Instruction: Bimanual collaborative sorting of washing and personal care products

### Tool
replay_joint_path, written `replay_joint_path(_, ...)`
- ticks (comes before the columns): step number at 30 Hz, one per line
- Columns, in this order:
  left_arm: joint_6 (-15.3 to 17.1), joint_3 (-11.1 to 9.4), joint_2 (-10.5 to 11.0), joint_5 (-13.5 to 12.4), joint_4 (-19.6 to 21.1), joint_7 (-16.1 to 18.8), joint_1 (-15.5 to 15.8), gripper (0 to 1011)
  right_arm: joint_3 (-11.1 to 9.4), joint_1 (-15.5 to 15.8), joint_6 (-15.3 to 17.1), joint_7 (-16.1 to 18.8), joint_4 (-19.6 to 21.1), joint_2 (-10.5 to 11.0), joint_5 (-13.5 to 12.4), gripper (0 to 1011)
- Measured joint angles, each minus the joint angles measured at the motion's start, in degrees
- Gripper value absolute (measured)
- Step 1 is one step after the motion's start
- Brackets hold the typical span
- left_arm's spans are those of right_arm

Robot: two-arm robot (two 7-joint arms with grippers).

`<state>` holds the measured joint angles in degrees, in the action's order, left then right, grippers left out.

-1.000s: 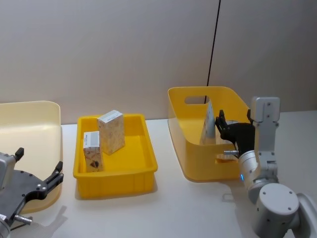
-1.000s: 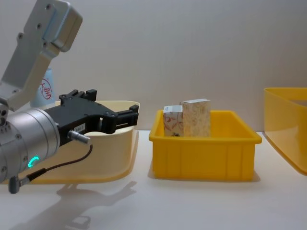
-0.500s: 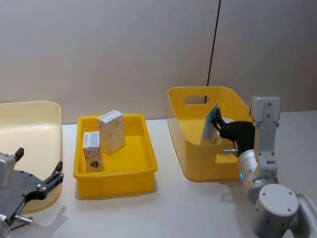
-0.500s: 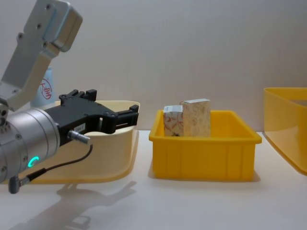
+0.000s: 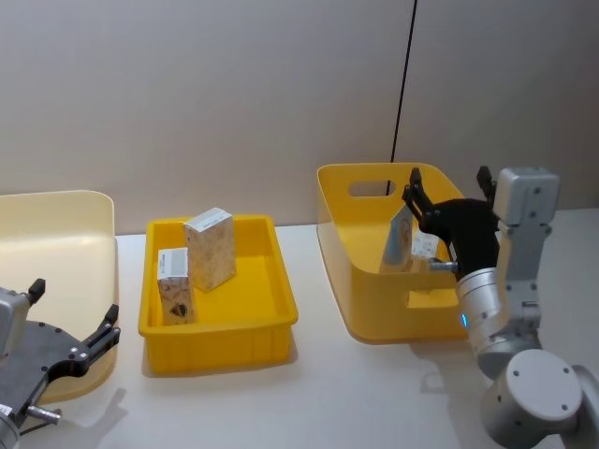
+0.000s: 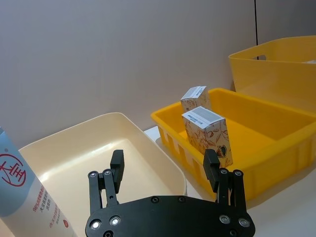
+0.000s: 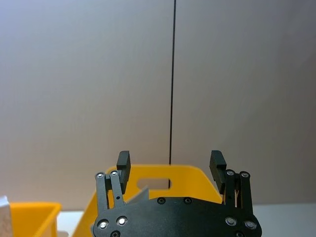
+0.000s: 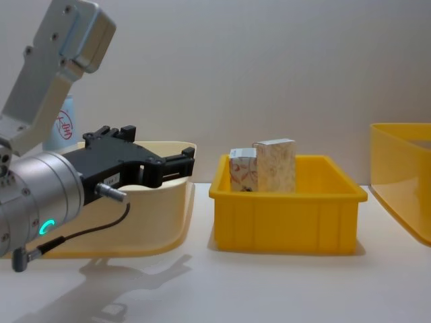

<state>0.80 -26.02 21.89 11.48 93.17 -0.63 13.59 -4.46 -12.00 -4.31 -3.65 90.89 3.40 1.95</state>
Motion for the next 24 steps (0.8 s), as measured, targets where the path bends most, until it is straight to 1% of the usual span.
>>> replay_joint_path(3,0.00,0.00,0.00,0.00,0.00,0.00,0.00,1000,-0.05,0.32,-1.89,0.90,0.97,0.11,-0.50,1001)
replay_joint_path(5,0.00,0.00,0.00,0.00,0.00,0.00,0.00,1000,-0.07,0.47,-2.46,1.20,1.40,0.14,-0.65,1001)
replay_joint_path(9,0.00,0.00,0.00,0.00,0.00,0.00,0.00,1000,0.00,0.54,-2.42,1.21,1.40,0.24,-0.75,1001)
replay_joint_path(12,0.00,0.00,0.00,0.00,0.00,0.00,0.00,1000,0.43,0.87,-2.23,1.39,1.62,0.65,-1.24,1001)
replay_joint_path(16,0.00,0.00,0.00,0.00,0.00,0.00,0.00,1000,1.64,1.73,-1.62,1.81,2.27,1.72,-2.42,1001)
replay_joint_path(18,0.00,0.00,0.00,0.00,0.00,0.00,0.00,1000,2.74,2.47,-1.04,2.22,2.82,2.68,-3.55,1001)
replay_joint_path(19,0.00,0.00,0.00,0.00,0.00,0.00,0.00,999,3.60,3.07,-0.63,2.51,3.24,3.45,-4.42,1001)
replay_joint_path(22,0.00,0.00,0.00,0.00,0.00,0.00,0.00,1000,4.96,4.01,0.05,3.01,3.91,4.65,-5.75,1001)
replay_joint_path(24,0.00,0.00,0.00,0.00,0.00,0.00,0.00,1000,6.25,4.92,0.71,3.46,4.61,5.84,-7.06,1001)
